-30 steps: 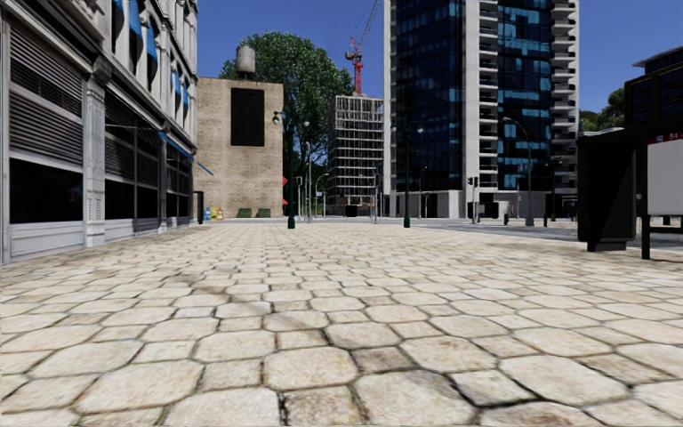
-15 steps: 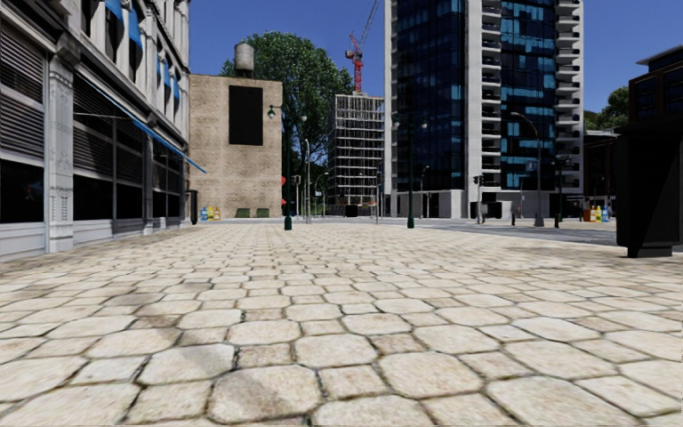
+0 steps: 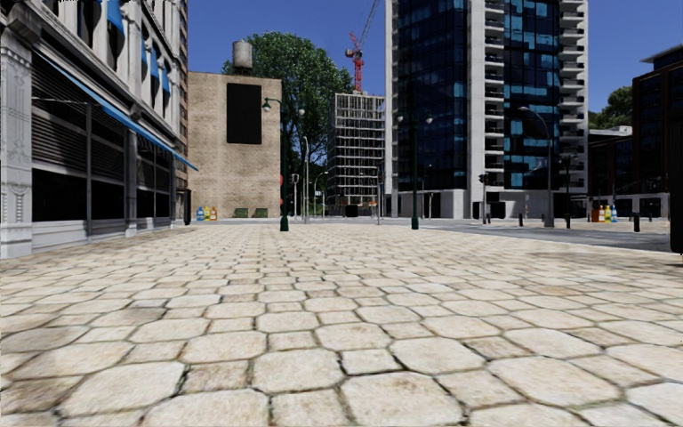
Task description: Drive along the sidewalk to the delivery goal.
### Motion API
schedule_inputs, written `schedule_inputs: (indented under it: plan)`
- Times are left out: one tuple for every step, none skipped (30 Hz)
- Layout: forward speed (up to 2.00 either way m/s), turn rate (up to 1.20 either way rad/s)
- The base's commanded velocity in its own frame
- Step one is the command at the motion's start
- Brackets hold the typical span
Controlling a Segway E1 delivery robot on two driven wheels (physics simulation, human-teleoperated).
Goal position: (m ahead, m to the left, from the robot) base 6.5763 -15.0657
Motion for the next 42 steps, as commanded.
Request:
schedule_inputs:
  plan:
    - [2.00,0.00]
    - [2.00,0.00]
    - [2.00,0.00]
    - [2.00,0.00]
    - [2.00,0.00]
    - [2.00,0.00]
    - [2.00,0.00]
    - [2.00,0.00]
    - [2.00,0.00]
    - [2.00,0.00]
    - [2.00,0.00]
    - [2.00,0.00]
    - [2.00,0.00]
    - [2.00,0.00]
    - [2.00,0.00]
    - [2.00,0.00]
    - [2.00,0.00]
    - [2.00,0.00]
    - [2.00,0.00]
    - [2.00,0.00]
    - [2.00,0.00]
    - [2.00,0.00]
    - [2.00,0.00]
    - [2.00,0.00]
    - [2.00,0.00]
    - [2.00,0.00]
    - [2.00,0.00]
    - [2.00,0.00]
    - [2.00,0.00]
    - [2.00,0.00]
    - [2.00,0.00]
    - [2.00,0.00]
    - [2.00,0.00]
    - [2.00,0.00]
    - [2.00,0.00]
    - [2.00,0.00]
    - [2.00,0.00]
    - [2.00,0.00]
    - [2.00,0.00]
    - [2.00,0.00]
    - [2.00,0.00]
    - [2.00,0.00]
